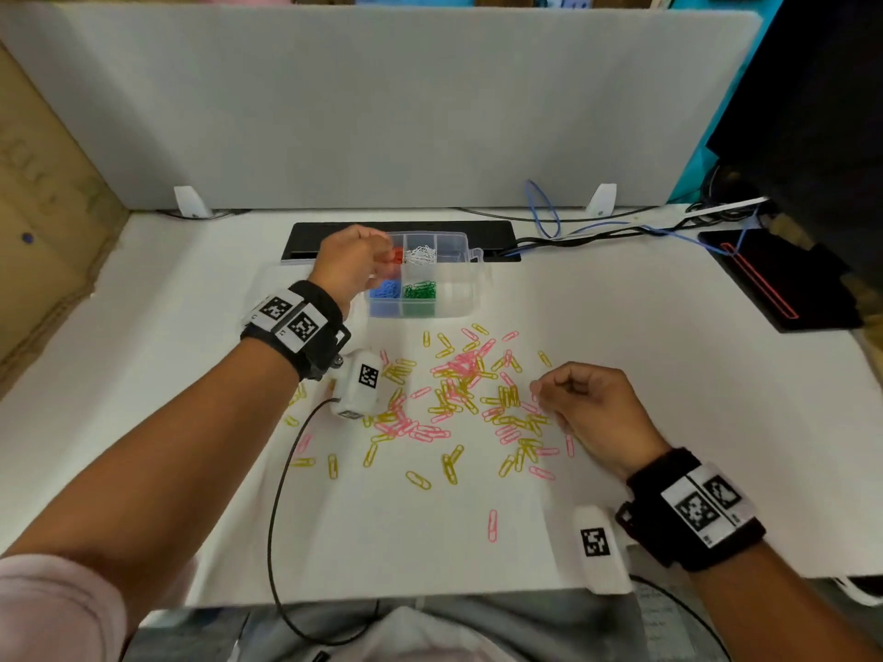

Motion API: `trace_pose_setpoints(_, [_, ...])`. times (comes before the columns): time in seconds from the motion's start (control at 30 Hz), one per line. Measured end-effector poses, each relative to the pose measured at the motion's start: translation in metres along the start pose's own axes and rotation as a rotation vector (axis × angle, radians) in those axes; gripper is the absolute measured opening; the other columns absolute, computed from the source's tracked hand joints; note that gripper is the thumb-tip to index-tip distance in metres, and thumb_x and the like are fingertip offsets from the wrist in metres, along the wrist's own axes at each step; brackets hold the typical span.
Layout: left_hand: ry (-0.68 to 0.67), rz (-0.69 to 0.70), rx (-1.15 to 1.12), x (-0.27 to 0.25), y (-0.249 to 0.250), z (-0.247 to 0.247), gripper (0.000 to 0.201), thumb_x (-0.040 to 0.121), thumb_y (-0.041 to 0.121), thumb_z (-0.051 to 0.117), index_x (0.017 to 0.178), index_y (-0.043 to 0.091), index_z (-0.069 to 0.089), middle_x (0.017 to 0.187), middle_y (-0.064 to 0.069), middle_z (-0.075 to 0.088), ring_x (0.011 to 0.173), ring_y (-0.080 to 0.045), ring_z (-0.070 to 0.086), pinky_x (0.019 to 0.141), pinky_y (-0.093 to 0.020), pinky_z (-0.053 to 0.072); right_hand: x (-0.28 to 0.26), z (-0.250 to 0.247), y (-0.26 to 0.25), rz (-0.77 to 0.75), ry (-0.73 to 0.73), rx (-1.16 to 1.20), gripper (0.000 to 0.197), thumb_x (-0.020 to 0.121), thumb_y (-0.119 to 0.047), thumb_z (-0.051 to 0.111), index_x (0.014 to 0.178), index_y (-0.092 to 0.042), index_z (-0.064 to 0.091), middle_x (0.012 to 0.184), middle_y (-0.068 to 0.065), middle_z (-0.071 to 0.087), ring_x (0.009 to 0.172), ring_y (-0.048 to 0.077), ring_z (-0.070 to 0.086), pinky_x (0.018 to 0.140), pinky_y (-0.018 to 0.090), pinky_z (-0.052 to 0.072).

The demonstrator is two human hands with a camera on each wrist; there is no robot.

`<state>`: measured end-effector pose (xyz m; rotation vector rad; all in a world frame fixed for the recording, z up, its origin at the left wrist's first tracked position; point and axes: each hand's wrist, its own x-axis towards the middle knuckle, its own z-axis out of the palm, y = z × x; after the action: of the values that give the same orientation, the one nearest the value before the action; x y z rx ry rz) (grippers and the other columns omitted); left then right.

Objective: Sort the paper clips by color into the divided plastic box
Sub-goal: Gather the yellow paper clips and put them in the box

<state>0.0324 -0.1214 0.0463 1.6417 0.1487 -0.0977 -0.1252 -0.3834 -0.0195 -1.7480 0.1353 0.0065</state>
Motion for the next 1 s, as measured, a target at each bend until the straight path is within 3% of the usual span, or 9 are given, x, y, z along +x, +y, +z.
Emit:
trace_pose_setpoints(0.17, [-0.088, -0.044, -0.087, -0.05, -0.011, -0.054, 0.007, 0.097, 0.019, 0.055, 0.094, 0.018, 0.062, 0.084, 0.0, 0.064, 0.076, -0.016, 0.063, 0.075, -0.03, 0.049, -0.013, 0.013, -0.008, -0.016, -0.034, -0.017, 0.012, 0.088, -0.004, 0.07, 0.076, -0.005, 0.07, 0.06, -0.004, 0.064, 0.05, 0.004, 0.053, 0.049, 0.013, 0.041])
trace_pose_setpoints(0.27, [-0.106, -0.051, -0.082, -0.071, -0.024, -0.083, 0.012, 0.095, 0.012, 0.056, 0.089, 0.017, 0.064, 0.081, 0.001, 0.066, 0.072, -0.016, 0.064, 0.07, -0.027, 0.049, -0.018, 0.027, -0.015, -0.019, -0.051, -0.035, 0.013, 0.088, -0.007, 0.071, 0.075, -0.01, 0.072, 0.064, -0.001, 0.065, 0.055, 0.007, 0.055, 0.052, 0.016, 0.043])
trace_pose_setpoints(0.43, [-0.145, -0.073, 0.276, -0.089, -0.036, -0.115, 0.007, 0.088, 0.014, 0.068, 0.094, 0.015, 0.068, 0.093, -0.001, 0.071, 0.081, -0.016, 0.065, 0.076, -0.03, 0.05, -0.018, 0.065, -0.033, -0.056, -0.153, -0.169, 0.015, 0.088, -0.006, 0.07, 0.076, -0.015, 0.074, 0.063, -0.011, 0.067, 0.053, 0.002, 0.055, 0.054, 0.016, 0.043])
trace_pose_setpoints(0.53, [-0.199, -0.142, 0.401, -0.096, -0.048, -0.131, 0.022, 0.082, 0.017, 0.077, 0.102, 0.012, 0.069, 0.09, -0.003, 0.07, 0.078, -0.012, 0.064, 0.072, -0.024, 0.05, -0.006, 0.087, -0.046, -0.098, -0.221, -0.301, 0.014, 0.089, -0.012, 0.072, 0.078, -0.02, 0.075, 0.069, -0.016, 0.07, 0.061, -0.006, 0.06, 0.058, 0.009, 0.043])
trace_pose_setpoints(0.67, [-0.247, -0.127, 0.548, -0.104, -0.06, -0.133, 0.028, 0.077, 0.014, 0.082, 0.101, 0.012, 0.07, 0.085, 0.001, 0.068, 0.066, -0.005, 0.06, 0.055, -0.01, 0.043, 0.029, 0.122, -0.061, -0.12, -0.234, -0.513, 0.006, 0.086, -0.026, 0.076, 0.086, -0.02, 0.076, 0.088, -0.01, 0.071, 0.078, 0.006, 0.064, 0.073, 0.024, 0.05])
trace_pose_setpoints(0.73, [-0.306, -0.129, 0.66, -0.107, -0.066, -0.131, 0.027, 0.073, 0.018, 0.085, 0.096, 0.016, 0.071, 0.081, 0.003, 0.067, 0.071, -0.009, 0.06, 0.064, -0.015, 0.046, 0.053, 0.14, -0.063, -0.079, -0.229, -0.737, 0.025, 0.085, -0.034, 0.075, 0.102, -0.016, 0.073, 0.099, -0.006, 0.065, 0.092, 0.013, 0.062, 0.083, 0.029, 0.051])
trace_pose_setpoints(0.77, [-0.345, -0.127, 0.726, -0.109, -0.068, -0.129, 0.027, 0.071, 0.02, 0.086, 0.093, 0.019, 0.071, 0.079, 0.005, 0.066, 0.073, -0.01, 0.06, 0.069, -0.018, 0.047, 0.062, 0.148, -0.065, -0.028, -0.232, -0.834, 0.033, 0.083, -0.04, 0.076, 0.105, -0.015, 0.071, 0.1, -0.004, 0.064, 0.093, 0.015, 0.062, 0.082, 0.029, 0.052])
trace_pose_setpoints(0.87, [-0.455, -0.113, 0.868, -0.115, -0.07, -0.123, 0.025, 0.068, 0.025, 0.087, 0.086, 0.025, 0.07, 0.077, 0.012, 0.065, 0.075, -0.009, 0.061, 0.074, -0.024, 0.049, 0.078, 0.165, -0.069, 0.125, -0.299, -1.056, 0.059, 0.068, -0.061, 0.08, 0.099, -0.016, 0.058, 0.089, -0.003, 0.061, 0.08, 0.015, 0.061, 0.065, 0.028, 0.05])
trace_pose_setpoints(1.0, [-0.428, -0.054, 1.028, -0.122, -0.069, -0.116, 0.025, 0.072, 0.025, 0.082, 0.093, 0.021, 0.07, 0.08, 0.015, 0.059, 0.081, -0.011, 0.059, 0.074, -0.024, 0.048, 0.076, 0.179, -0.07, 0.11, -0.343, -1.19, 0.061, 0.066, -0.054, 0.085, 0.098, -0.016, 0.05, 0.081, -0.004, 0.054, 0.076, 0.015, 0.058, 0.065, 0.028, 0.046])
